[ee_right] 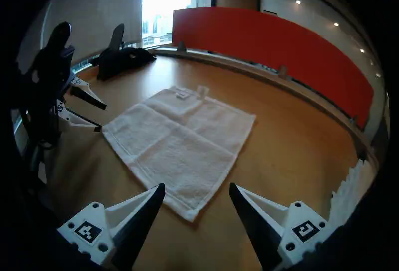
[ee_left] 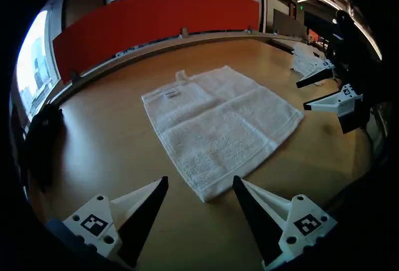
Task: Fold towel
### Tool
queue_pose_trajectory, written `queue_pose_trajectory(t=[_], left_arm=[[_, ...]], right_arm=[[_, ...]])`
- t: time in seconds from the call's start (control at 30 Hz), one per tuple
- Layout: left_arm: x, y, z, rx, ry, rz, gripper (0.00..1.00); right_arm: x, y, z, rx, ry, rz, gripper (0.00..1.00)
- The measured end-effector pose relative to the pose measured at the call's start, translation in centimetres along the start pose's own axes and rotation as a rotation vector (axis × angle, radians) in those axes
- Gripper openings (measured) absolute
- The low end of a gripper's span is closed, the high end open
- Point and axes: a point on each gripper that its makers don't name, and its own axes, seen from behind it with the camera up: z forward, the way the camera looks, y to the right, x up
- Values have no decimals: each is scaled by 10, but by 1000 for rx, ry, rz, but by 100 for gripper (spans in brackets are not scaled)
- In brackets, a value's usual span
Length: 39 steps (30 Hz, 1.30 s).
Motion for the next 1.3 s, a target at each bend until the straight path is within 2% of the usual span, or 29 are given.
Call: queue_pose_trajectory(t=[0.4,0.77,1.03,1.3], left_arm=[[-20,5,16,-33,-88,-6,96],[-21,8,18,-48,-100,10,95],[-23,12,18,-53,-110,12,85],[-23,15,18,-56,-117,15,79]], right_arm=[[-30,-7,12,39,-83,-16,100],[-45,-10,15,82,-129,-23,94],[-45,-9,15,93,-130,-17,83],[-45,-9,15,102,-133,-21,64]])
